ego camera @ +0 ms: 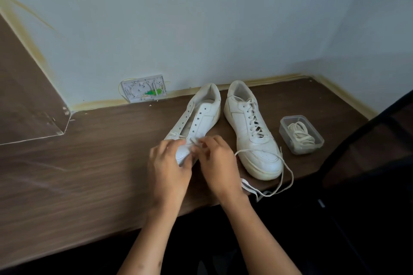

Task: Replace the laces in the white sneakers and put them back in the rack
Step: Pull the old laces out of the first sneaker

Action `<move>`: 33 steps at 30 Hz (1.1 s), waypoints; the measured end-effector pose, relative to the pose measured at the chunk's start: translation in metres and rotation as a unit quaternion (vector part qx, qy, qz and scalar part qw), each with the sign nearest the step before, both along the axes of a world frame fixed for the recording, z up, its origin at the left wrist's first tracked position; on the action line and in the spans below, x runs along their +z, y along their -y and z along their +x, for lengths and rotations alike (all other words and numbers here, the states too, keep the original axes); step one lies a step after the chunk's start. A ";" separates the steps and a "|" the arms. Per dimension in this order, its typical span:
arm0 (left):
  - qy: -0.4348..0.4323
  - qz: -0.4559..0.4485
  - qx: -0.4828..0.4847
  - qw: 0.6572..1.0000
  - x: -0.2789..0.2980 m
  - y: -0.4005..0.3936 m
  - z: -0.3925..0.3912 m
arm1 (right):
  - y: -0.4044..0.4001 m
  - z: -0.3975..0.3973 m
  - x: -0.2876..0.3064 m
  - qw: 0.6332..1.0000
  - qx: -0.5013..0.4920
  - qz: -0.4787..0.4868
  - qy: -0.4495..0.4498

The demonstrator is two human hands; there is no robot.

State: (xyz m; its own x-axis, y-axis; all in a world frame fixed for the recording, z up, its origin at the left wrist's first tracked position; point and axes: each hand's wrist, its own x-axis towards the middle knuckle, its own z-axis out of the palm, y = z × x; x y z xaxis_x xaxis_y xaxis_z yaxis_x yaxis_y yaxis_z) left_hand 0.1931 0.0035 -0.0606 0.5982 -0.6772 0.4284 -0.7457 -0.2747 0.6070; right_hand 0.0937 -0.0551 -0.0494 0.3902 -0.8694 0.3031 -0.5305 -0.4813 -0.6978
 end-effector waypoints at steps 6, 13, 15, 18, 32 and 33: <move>-0.022 -0.003 0.010 1.000 0.004 -0.001 0.001 | -0.005 0.012 0.002 0.998 -0.018 0.026 0.051; -0.049 0.002 0.025 0.998 0.008 0.002 0.002 | -0.001 -0.016 0.009 0.998 0.005 0.031 0.054; -0.050 0.002 0.019 0.999 0.007 0.003 0.003 | -0.003 -0.032 0.012 0.996 -0.012 0.046 0.073; -0.010 -0.017 0.000 1.000 0.002 0.004 0.007 | -0.003 -0.056 0.016 0.991 -0.030 0.068 0.110; -0.490 0.012 -0.175 0.854 0.014 0.021 -0.028 | 0.002 -0.073 0.008 0.991 0.135 -0.019 0.002; -0.523 0.005 -0.178 0.834 0.017 0.020 -0.029 | 0.004 -0.076 0.007 0.990 0.140 -0.011 -0.001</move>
